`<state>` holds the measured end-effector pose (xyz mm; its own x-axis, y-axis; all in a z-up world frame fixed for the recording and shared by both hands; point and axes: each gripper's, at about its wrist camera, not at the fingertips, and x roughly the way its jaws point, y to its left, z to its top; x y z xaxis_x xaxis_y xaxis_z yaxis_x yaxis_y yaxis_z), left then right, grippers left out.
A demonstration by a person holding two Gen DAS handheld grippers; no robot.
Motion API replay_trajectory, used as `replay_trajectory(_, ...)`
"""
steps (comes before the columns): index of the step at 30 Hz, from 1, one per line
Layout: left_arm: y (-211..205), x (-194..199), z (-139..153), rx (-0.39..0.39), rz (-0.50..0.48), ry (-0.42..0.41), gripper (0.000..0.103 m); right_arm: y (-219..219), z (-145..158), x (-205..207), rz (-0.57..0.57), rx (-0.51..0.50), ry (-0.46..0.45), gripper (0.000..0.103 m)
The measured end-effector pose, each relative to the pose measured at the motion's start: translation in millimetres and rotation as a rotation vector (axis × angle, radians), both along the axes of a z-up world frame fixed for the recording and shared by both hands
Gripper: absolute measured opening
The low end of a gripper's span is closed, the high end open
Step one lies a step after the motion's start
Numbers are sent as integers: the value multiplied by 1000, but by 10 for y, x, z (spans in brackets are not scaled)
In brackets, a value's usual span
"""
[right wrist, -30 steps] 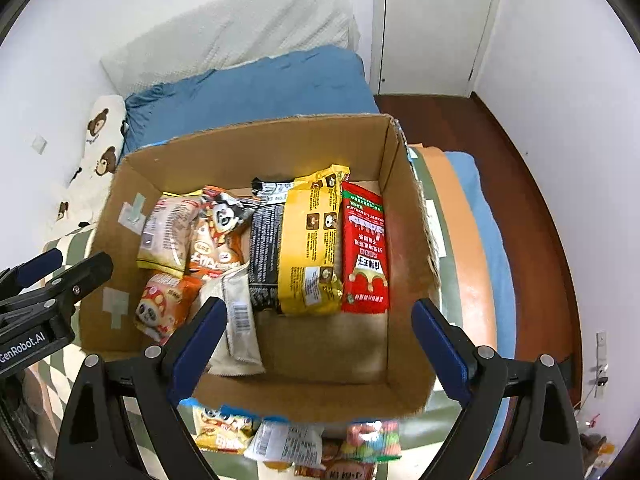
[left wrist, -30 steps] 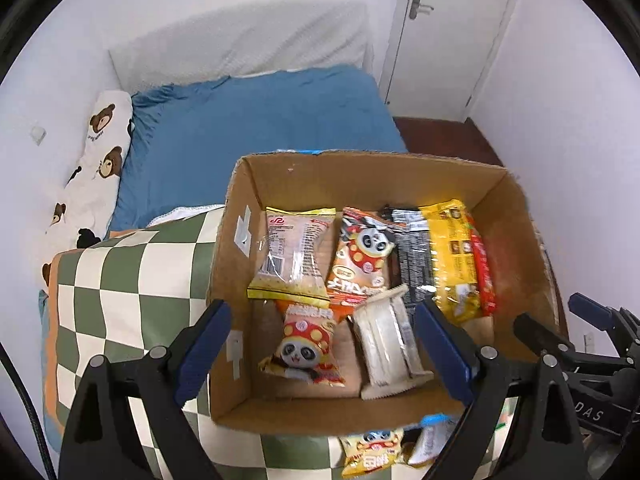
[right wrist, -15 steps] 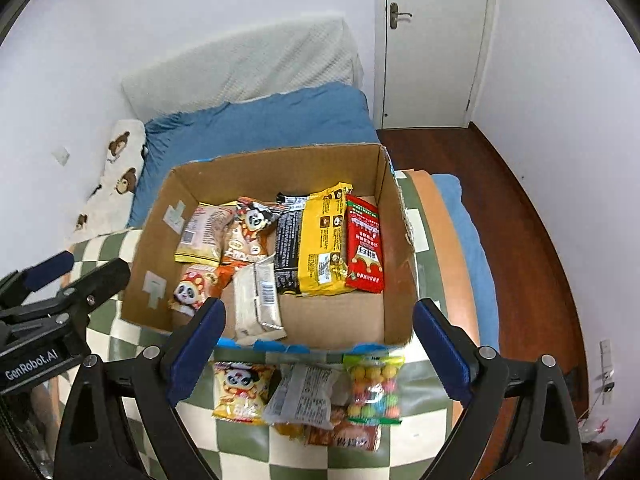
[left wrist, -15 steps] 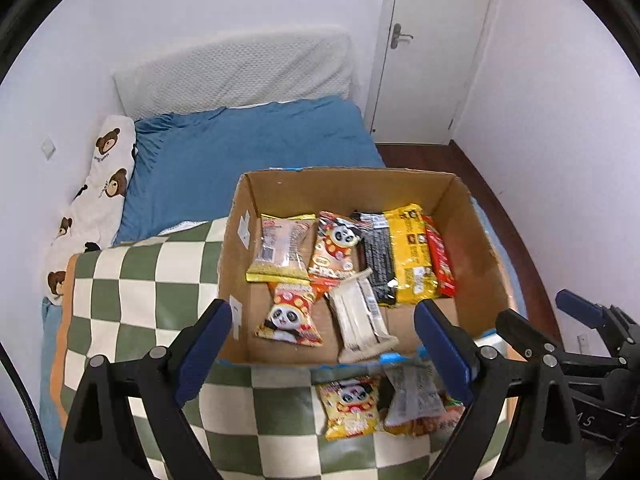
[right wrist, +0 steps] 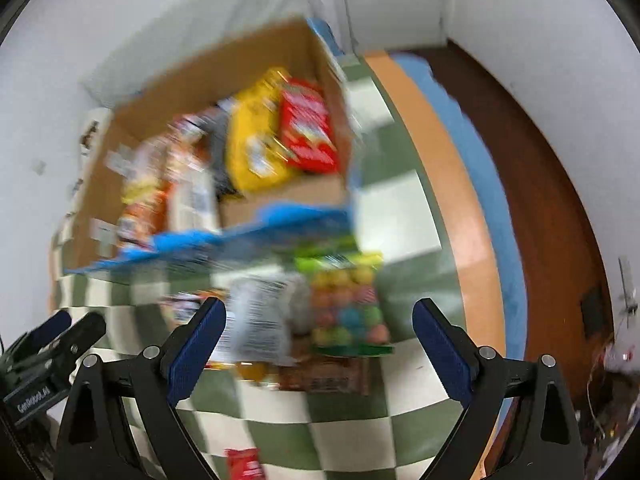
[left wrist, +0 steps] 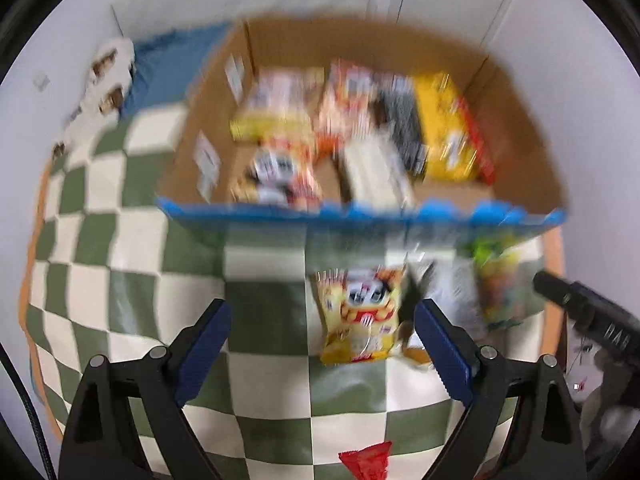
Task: Organize snacks
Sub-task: 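Grasp yellow panda chip bag with left tool while right tool grasps candy-ball bag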
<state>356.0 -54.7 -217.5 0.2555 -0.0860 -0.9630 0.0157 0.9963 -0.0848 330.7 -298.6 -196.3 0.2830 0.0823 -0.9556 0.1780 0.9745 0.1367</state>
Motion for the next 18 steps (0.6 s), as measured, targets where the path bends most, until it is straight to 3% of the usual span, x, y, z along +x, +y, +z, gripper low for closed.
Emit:
replay_trajectory(7,-287,179,-717,6,-33,163,93,-151,-557,139,-21,15,91,96)
replay_trajectory(10,-360,264,-876,-4,-29,182,93,-132,-701,210,-10,-1,121,95)
replay_trajectory(12,-381,276,-899,-6,-32,169,73,-120,-793,235,-6,-12,148,80)
replay_trajectory(13,-379,262,-910,-4,-32,170,71,-124,-820,234,-4,-19,151,77)
replay_trajectory(15,-353,213,-896,-2,-33,152,66,-147,-809,200,-12,-43,143,56)
replay_trajectory(18,-239,67,-881,4,-24,149,65,-224,-786,124,-17,-24,140,55)
